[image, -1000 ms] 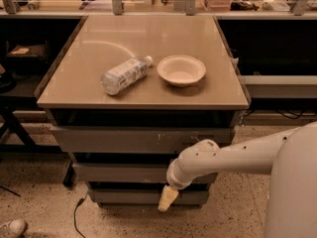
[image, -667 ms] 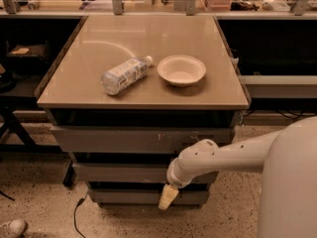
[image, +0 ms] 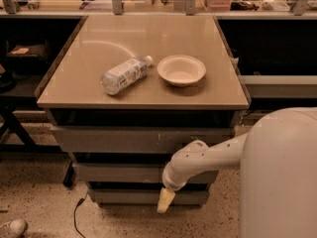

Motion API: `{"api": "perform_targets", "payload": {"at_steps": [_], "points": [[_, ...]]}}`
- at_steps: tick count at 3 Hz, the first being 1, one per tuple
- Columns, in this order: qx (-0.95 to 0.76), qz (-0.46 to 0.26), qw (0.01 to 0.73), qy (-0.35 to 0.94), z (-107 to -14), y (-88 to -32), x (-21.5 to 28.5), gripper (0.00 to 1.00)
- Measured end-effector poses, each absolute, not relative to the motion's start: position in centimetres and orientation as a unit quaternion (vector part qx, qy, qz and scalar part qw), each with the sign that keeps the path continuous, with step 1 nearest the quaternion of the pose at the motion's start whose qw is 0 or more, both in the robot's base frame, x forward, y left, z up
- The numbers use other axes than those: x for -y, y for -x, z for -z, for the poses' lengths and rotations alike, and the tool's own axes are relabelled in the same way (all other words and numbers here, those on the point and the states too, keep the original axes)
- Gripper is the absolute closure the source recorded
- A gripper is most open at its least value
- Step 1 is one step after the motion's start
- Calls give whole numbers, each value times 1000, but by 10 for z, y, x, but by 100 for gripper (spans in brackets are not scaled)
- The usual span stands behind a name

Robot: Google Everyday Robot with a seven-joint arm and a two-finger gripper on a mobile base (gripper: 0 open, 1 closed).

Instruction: Open middle drawer

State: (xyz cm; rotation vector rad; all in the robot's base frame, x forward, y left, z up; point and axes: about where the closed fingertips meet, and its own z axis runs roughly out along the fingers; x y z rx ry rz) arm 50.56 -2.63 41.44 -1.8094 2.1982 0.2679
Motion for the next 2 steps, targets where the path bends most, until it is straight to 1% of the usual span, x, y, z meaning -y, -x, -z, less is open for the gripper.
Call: {"api": "perform_targets", "payload": {"at_steps": [1, 2], "points": [[-752, -103, 120, 640, -418, -494, 24, 0], [-746, -138, 81, 646, -432, -463, 31, 0]]}}
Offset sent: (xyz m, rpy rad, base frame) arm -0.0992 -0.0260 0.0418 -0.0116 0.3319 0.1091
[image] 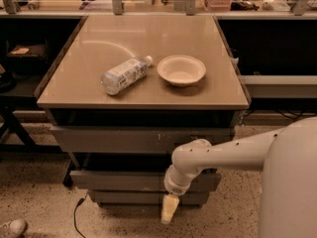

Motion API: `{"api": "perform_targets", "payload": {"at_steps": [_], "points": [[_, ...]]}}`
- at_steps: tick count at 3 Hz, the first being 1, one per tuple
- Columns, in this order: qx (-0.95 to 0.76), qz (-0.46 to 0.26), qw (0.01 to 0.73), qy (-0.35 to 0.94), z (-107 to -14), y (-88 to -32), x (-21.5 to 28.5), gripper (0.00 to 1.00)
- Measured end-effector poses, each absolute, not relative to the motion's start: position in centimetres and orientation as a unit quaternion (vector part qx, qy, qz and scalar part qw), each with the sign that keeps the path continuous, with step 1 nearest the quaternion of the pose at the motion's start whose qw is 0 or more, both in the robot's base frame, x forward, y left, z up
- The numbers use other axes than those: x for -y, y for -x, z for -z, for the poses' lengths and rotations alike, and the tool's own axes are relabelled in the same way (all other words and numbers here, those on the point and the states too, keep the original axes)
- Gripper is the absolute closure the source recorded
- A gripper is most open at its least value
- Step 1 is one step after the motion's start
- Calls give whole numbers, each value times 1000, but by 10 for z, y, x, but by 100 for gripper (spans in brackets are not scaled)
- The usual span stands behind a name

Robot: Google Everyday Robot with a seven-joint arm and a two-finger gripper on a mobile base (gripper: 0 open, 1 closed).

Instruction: Open middle drawer

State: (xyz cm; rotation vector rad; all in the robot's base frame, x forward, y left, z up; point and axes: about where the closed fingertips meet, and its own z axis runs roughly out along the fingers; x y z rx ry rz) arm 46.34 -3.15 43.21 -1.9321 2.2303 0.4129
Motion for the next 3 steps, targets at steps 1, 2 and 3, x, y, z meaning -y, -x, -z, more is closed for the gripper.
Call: {"api": "perform_targets", "payload": {"at_steps": [1, 2, 3], "points": [[-747, -169, 44, 642, -459, -422, 49, 0], [-749, -183, 24, 637, -483, -391, 63, 0], [-750, -184, 22, 636, -485, -390, 64, 0]]}}
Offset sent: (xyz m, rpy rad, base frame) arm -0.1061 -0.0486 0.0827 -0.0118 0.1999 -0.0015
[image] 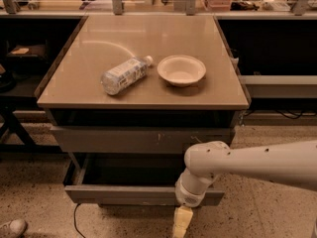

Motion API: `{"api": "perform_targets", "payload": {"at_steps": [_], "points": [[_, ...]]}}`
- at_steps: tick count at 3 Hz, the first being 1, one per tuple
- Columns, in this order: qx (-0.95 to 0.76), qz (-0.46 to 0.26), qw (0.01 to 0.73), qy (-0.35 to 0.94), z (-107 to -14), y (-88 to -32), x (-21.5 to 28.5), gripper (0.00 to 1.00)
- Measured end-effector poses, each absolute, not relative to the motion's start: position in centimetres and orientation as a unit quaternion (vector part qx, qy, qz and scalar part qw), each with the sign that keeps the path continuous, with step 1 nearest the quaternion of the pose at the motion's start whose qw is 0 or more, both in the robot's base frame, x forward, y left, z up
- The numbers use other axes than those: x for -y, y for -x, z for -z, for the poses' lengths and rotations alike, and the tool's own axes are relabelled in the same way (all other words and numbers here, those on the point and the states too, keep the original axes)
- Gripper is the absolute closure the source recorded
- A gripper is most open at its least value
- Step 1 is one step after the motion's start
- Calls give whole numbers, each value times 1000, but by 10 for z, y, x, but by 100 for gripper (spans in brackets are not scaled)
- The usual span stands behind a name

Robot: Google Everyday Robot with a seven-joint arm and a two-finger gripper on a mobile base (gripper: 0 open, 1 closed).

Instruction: Open middle drawer

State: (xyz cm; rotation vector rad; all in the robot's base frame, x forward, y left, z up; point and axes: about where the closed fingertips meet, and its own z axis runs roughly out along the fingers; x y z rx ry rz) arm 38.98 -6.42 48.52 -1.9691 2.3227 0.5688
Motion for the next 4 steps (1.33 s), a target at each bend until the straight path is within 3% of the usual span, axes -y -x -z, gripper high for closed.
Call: {"api": "perform_targets", "payload": {"at_steps": [2, 4], "points": [[-734, -171, 38, 656, -451, -428, 32, 0], [-728, -178, 6, 662, -413, -422, 36, 0]]}}
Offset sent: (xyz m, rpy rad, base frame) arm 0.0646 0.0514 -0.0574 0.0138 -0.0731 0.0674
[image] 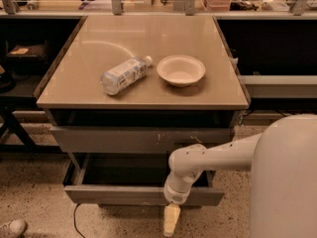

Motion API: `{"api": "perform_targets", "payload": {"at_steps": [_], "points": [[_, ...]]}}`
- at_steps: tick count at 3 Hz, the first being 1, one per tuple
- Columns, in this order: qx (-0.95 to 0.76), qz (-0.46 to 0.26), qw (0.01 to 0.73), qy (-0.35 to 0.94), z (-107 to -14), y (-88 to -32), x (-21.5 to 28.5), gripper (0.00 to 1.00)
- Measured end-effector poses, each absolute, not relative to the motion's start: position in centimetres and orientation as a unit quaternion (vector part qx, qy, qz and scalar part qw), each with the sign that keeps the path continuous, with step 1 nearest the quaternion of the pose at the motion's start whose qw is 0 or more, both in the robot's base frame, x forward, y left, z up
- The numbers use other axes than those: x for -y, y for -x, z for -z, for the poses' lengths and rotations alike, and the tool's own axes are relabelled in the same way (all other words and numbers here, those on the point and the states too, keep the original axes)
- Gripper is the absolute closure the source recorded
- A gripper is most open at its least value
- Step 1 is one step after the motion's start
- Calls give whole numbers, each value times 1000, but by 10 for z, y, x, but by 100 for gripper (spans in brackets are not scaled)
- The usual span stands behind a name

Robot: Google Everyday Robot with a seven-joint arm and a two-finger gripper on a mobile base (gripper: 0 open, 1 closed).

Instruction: Open middle drawer

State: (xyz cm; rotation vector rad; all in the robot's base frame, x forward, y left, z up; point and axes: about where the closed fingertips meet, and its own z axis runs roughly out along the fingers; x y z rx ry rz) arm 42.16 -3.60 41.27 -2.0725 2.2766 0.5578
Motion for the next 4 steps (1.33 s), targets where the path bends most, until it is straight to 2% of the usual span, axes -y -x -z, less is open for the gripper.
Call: {"api": "perform_targets", "payload": {"at_steps": [1, 4], "points": [[-729, -187, -19, 658, -409, -402, 50, 0], [-729, -215, -24, 650, -423, -379, 64, 0]]}}
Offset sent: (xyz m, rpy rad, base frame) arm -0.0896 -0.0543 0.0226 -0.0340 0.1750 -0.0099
